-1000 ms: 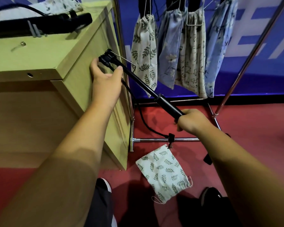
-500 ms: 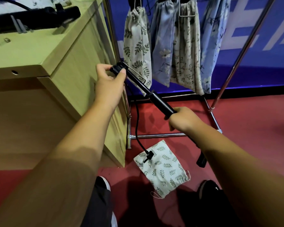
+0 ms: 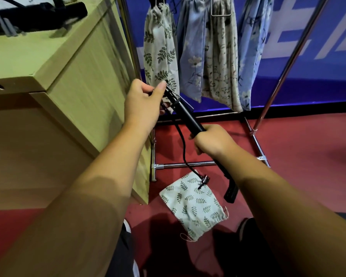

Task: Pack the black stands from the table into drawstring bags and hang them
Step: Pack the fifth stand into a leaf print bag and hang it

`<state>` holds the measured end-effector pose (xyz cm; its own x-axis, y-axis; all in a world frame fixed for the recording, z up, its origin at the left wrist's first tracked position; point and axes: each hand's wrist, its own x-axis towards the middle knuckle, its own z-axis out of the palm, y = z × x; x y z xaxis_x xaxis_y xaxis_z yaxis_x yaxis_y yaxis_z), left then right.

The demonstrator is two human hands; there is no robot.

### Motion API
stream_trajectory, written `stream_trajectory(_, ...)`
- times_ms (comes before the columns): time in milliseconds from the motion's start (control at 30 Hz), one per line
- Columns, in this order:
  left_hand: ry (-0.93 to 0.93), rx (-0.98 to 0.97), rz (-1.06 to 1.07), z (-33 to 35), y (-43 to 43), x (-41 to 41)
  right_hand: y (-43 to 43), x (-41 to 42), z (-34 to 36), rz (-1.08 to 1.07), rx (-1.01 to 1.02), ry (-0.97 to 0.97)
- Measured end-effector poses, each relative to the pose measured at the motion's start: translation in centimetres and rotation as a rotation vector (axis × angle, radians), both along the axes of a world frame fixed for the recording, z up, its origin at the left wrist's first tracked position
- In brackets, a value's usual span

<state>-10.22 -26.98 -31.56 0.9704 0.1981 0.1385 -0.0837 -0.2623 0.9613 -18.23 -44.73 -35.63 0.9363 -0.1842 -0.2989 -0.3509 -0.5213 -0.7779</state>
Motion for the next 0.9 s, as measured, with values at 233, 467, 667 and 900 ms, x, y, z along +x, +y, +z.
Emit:
stream_trajectory(233, 0.033, -0.135, -0.201, 0.3, -0.9, -0.4, 0.0, -0.1, 1.0, -0.062, 0.132, -0.038)
stream_trajectory(467, 0.136, -0.357, -0.391, 0.3, -1.4, -1.0, -0.1, 0.1, 1.5, -0.113, 0.296, -0.106)
stream_trajectory(667, 0.219, -0.173, -0.43, -0.6, -1.5, -1.1, -0.2, 0.4, 2.2, -0.039, 0.417, -0.187)
stream_trajectory(900, 0.301, 0.098, -0.488, -1.8, -0.9, -1.0, -0.6, 1.7, 0.9, -0.081, 0.485, -0.308)
